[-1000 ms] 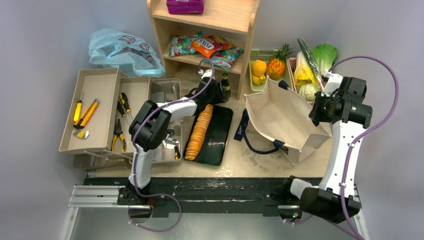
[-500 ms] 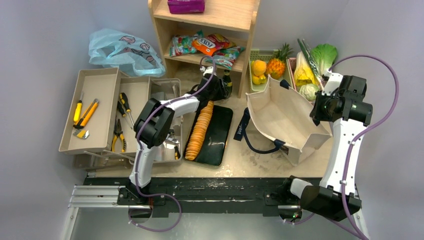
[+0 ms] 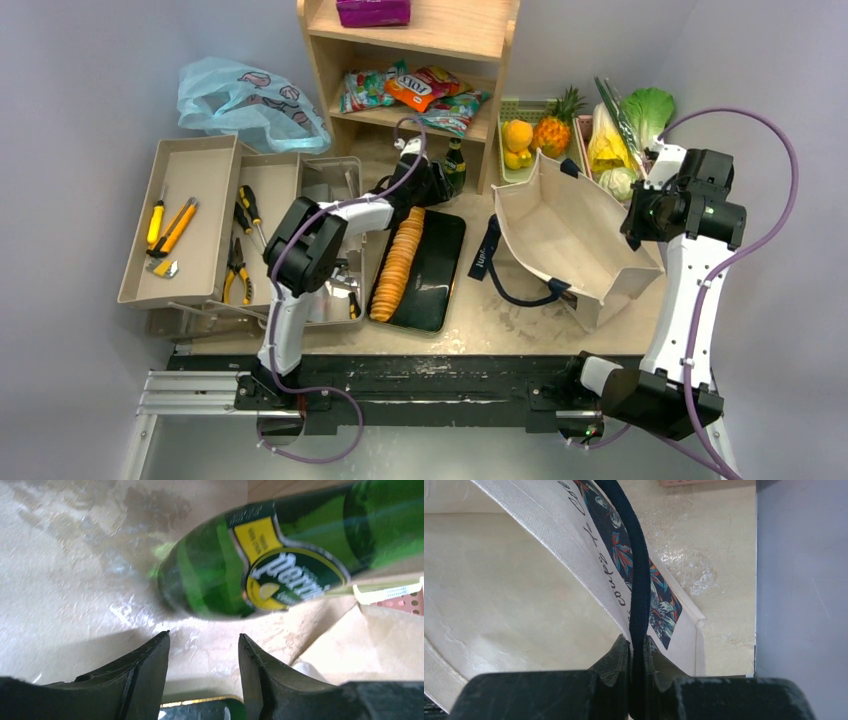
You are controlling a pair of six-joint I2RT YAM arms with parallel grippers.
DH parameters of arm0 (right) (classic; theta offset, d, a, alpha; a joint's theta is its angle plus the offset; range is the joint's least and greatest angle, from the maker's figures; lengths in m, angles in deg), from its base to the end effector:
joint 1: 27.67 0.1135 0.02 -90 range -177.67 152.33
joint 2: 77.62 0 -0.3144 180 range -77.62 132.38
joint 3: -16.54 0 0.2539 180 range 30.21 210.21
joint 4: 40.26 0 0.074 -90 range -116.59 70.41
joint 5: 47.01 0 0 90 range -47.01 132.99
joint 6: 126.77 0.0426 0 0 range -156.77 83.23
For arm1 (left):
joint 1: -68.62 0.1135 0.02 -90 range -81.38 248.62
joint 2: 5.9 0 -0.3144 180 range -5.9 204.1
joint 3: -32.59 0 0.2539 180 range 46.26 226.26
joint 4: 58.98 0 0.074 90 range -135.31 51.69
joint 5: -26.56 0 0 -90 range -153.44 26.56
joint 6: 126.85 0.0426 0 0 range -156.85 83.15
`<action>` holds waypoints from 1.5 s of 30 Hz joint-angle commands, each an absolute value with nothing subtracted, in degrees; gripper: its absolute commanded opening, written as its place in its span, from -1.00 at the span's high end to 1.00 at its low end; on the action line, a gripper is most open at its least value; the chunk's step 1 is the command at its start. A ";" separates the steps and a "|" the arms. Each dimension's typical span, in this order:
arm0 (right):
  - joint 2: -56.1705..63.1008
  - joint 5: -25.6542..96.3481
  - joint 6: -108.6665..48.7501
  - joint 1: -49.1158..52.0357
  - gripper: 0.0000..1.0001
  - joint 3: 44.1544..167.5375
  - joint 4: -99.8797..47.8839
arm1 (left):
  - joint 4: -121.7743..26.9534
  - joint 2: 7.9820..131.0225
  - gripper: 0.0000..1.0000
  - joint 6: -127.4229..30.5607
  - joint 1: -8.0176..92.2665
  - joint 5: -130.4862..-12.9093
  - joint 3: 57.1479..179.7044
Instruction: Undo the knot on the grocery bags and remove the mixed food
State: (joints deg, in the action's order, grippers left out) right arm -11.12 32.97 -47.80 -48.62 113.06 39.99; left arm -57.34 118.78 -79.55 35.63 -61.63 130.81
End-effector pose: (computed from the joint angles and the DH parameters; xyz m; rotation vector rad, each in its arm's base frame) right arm 0.1788 -0.0605 0.4397 0.1333 2.4260 -0.0373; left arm 0.4445 -0.2869 0.2040 -0.2027 2.1454 -0.7659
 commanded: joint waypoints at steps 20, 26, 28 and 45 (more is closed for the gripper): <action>-15.86 60.28 -56.03 -55.06 1.00 110.53 31.98 | -64.99 91.07 -0.28 -61.05 31.79 -71.41 115.06; -13.19 57.36 -62.94 -63.80 1.00 111.03 23.85 | -63.47 85.64 -0.31 -57.88 31.48 -72.27 112.77; -12.25 56.90 -63.92 -64.63 1.00 111.66 21.70 | -63.06 84.23 -0.32 -56.48 31.49 -72.19 111.85; -8.87 25.79 -57.81 -65.00 -0.98 129.60 38.93 | -39.89 75.24 -0.98 -47.17 32.32 -74.15 118.43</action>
State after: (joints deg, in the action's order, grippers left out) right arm -7.14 40.53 -60.37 -64.83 124.47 34.33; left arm -52.75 77.86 -50.63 31.63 -72.43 110.96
